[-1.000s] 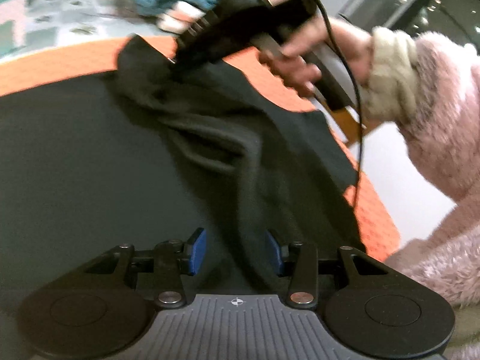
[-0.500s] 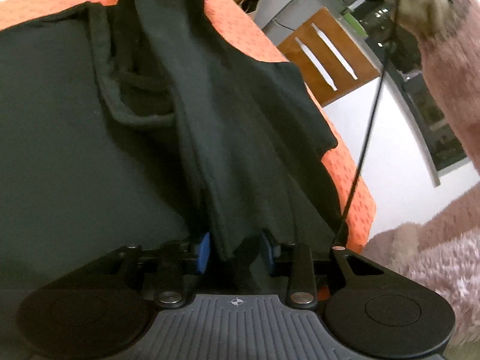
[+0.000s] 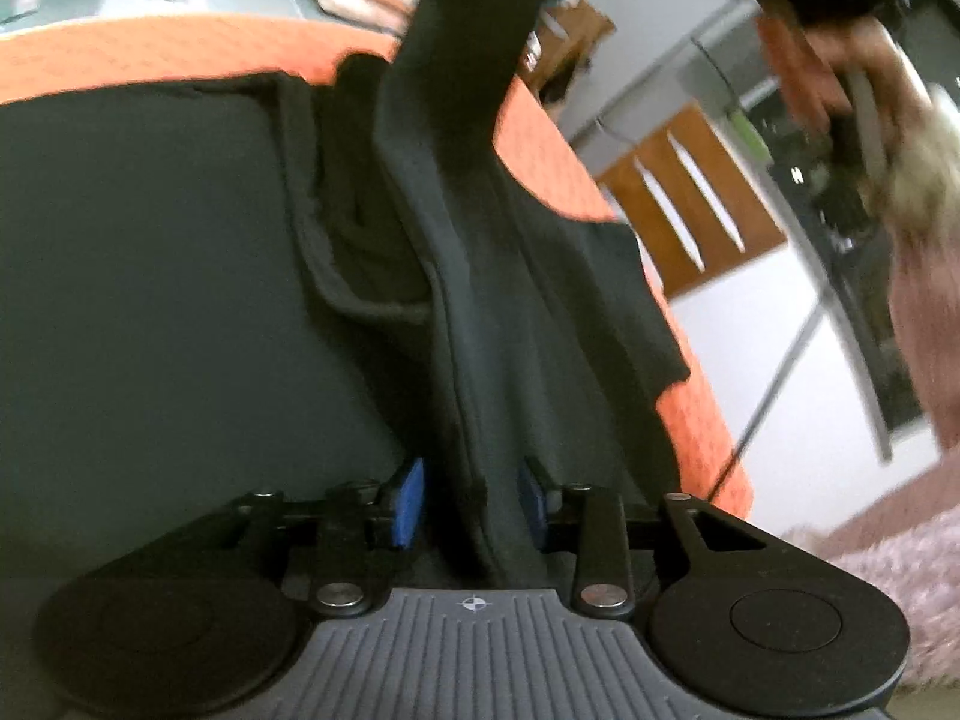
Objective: Fold clothes
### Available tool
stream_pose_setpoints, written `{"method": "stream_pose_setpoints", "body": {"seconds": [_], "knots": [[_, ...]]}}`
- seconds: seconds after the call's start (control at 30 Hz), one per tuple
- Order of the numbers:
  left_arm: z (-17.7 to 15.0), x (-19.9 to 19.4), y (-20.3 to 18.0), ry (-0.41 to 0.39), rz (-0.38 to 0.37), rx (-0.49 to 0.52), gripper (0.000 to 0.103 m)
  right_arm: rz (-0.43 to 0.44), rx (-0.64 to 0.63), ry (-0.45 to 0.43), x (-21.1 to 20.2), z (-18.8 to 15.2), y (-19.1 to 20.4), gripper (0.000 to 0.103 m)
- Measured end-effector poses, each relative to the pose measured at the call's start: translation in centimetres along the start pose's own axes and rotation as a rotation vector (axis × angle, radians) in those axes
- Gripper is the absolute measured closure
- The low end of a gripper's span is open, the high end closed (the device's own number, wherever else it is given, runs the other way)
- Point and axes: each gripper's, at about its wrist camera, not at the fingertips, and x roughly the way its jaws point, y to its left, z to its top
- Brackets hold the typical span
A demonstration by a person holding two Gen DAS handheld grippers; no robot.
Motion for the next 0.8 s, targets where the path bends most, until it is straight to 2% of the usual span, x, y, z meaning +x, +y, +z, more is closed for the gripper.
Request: {"method": "stream_pose_setpoints", "body": {"seconds": [0.2, 0.3, 0.43, 0.47, 0.63, 0.67, 0.8], "knots": [[-0.1, -2.6, -0.5, -0.096, -0.019, -0.037, 0.066, 0.024, 0.189, -0.055, -5.1, -5.8, 1.9, 0.096], [0.2, -2.2, -1.1, -0.109, -0.018, -0.042, 0.066, 0.032, 0.214, -0.072, -6.9, -9.6, 4.3, 0.095], [0.2, -1.7, -0.6, -0.107, -0.001, -0.09, 0.066, 0.023, 0.12, -0.019, -7.5, -13.7, 8.0, 0.095], [0.0, -1.8, -0.4, -0.103, 0.008, -0.099, 0.066, 0.044, 0.095, 0.006, -7.2, -14.7, 8.8, 0.095], [-0.6, -2.5, 0.5, -0.113, 0.023, -0.135, 0.066, 0.077, 0.101, 0.117, -5.2, -20.0, 11.9, 0.094], [-0.7, -2.6, 0.7, -0.117, 0.022, -0.142, 0.066, 0.085, 0.102, 0.135, -5.1, -20.8, 12.3, 0.09], [-1.3, -3.1, 0.4, -0.116, 0.026, -0.129, 0.065, 0.115, 0.09, 0.174, -5.7, -22.9, 13.8, 0.087]]}}
